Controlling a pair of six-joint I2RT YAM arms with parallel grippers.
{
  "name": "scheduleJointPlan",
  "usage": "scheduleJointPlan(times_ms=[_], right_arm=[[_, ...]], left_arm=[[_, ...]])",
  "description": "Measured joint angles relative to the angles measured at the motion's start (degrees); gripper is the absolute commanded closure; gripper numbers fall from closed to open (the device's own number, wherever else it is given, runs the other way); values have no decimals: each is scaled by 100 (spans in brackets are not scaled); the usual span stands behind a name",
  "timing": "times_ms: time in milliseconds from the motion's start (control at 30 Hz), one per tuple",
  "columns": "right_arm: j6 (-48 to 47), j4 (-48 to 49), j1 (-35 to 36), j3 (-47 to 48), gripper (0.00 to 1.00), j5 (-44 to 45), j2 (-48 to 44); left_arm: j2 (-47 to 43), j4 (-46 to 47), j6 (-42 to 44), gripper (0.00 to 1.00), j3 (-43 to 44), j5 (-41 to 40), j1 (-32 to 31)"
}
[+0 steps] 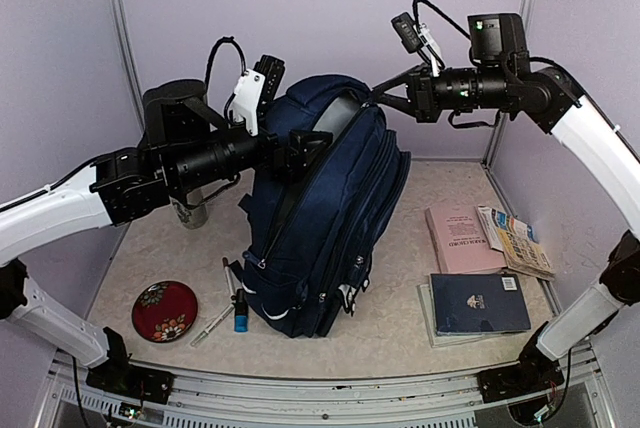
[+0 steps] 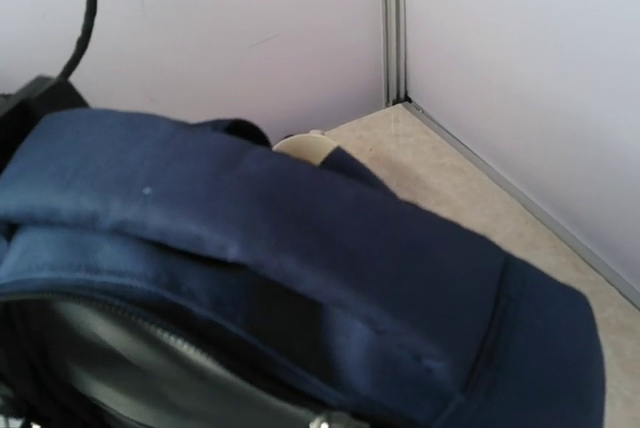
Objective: Pack the student bag
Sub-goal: Hold the largest pocket of the student bag, then unzip the largest pocket of the student bag.
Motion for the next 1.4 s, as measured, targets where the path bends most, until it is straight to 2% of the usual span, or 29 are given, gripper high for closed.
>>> scheduleJointPlan(times_ms=[33,67,133,167,300,533,867,1233,1400], right_arm=[[-9,0,24,17,100,35,13],[-17,-2,44,24,100,57,20],[-26,-2,68,26,100,92,37],[-26,-4,70,26,100,101,39],[-31,-11,96,26,100,166,37],[-39,11,-98,-260,100,205,-157],[304,761,-1467,-2092,100,-785,-791],[601,1943,-1727,-4116,100,-1379,-820],[745,2409,-1744,-4544,100,-1626,-804]], left_arm=[[68,-50,48,11,114,-46,0],[138,-87,76,30,210,-85,0],[304,-208,188,81,424,-188,0],[356,-251,223,98,490,-221,0],[387,-315,280,100,487,-267,-2],[-291,271,422,100,-431,-249,-2],[-1016,741,752,100,-1259,415,-7],[-1434,1123,846,100,-1650,1073,42],[-1436,1180,804,100,-1694,1213,131]])
